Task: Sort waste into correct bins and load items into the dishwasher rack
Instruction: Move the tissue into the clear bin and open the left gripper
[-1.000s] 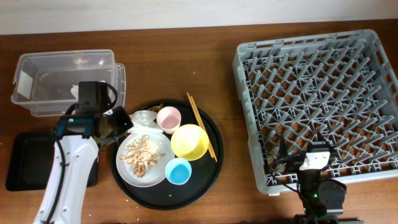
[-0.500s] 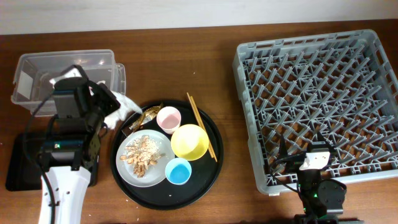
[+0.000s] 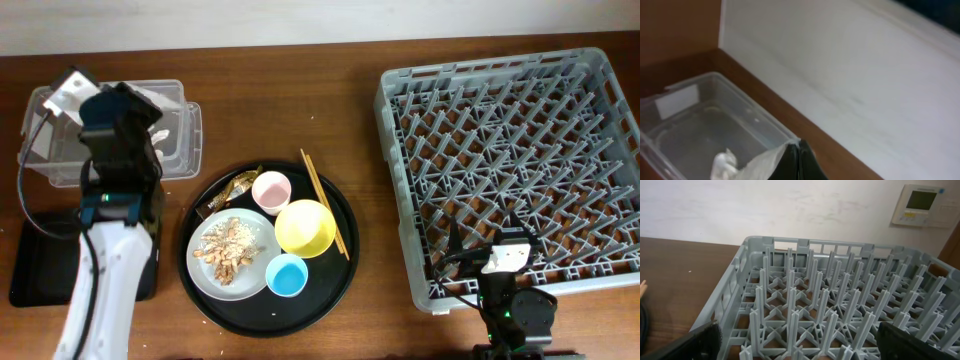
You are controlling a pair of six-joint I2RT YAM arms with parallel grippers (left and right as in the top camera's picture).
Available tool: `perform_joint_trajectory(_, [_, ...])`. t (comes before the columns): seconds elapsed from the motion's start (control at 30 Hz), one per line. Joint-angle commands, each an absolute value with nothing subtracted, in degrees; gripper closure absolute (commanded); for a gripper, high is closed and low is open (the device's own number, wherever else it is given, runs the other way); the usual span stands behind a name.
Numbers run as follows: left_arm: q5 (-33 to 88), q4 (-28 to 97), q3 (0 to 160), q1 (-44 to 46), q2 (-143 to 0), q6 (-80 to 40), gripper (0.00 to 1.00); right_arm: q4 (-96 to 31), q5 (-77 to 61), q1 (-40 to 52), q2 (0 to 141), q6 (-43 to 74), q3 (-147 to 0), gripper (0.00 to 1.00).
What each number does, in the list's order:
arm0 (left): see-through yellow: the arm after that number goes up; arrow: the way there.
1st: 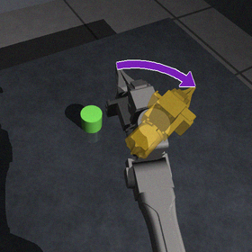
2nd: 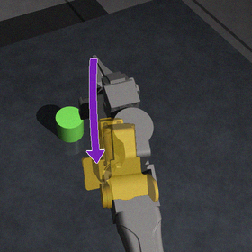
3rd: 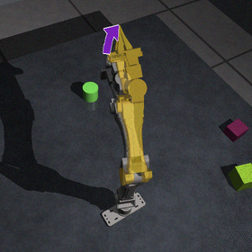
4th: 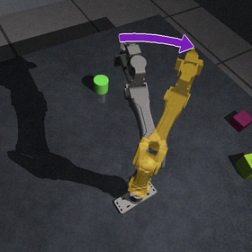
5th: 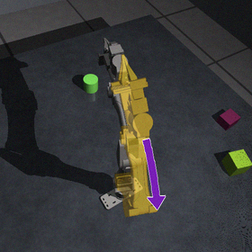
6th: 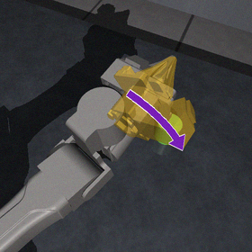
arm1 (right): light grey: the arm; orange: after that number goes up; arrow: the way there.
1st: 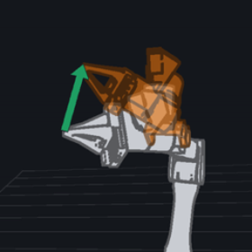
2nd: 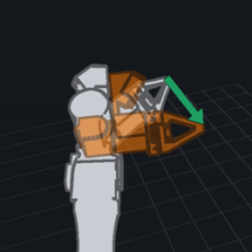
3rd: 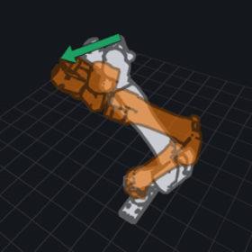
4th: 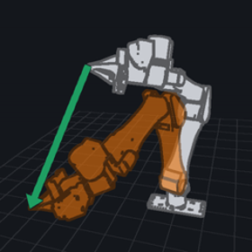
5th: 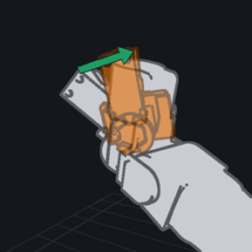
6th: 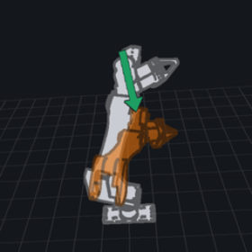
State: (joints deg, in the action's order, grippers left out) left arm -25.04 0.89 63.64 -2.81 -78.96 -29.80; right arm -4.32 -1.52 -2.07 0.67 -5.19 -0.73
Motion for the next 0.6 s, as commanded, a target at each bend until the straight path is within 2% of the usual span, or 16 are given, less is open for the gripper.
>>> perform_joint_trajectory(0.0, [-27.9,-1.5,64.2,-5.8,-86.4,-28.4,0.95,-4.5,-1.2,-2.3,0.2,-5.6,-0.3,0.01])
perform_joint_trajectory(0.07, [-27.9,-2.4,64.2,-6.7,-89.2,-28.4,0.87,-4.5,-1.2,-2.3,0.2,-5.6,-0.3,0.01])
perform_joint_trajectory(0.1, [-27.6,-2.5,64.2,-7.1,-90.5,-28.4,0.7,-4.5,-1.2,-2.3,0.2,-5.6,-0.3,0.01])
perform_joint_trajectory(0.13, [-26.9,-2.4,64.2,-7.4,-91.2,-28.4,0.57,-4.5,-1.2,-2.3,0.2,-5.6,-0.3,0.01])
perform_joint_trajectory(0.17, [-26.0,-2.1,64.2,-7.7,-91.9,-28.0,0.34,-4.5,-1.2,-2.3,0.2,-5.6,-0.3,0.01])
perform_joint_trajectory(0.2, [-24.8,-2.1,64.2,-7.9,-92.4,-27.0,0.19,-4.5,-1.2,-2.3,0.2,-5.6,-0.3,0.01])
perform_joint_trajectory(0.3, [-24.1,-2.1,64.2,-8.1,-91.9,-26.9,0.08,-4.5,-1.2,-2.3,0.2,-5.6,-0.3,0.01])
perform_joint_trajectory(0.37, [-22.6,-1.5,64.2,-8.0,-90.7,-26.9,0.07,-4.5,-1.2,-2.3,0.2,-5.6,-0.3,0.01])
perform_joint_trajectory(0.47, [-17.0,1.5,64.2,-7.9,-86.7,-26.9,0.01,-4.5,-1.2,-2.3,0.2,-5.6,-0.3,0.01])
perform_joint_trajectory(0.57, [-6.7,6.8,64.2,-7.9,-81.3,-26.9,0.01,-4.5,-1.2,-2.3,0.2,-5.6,-0.3,0.01])
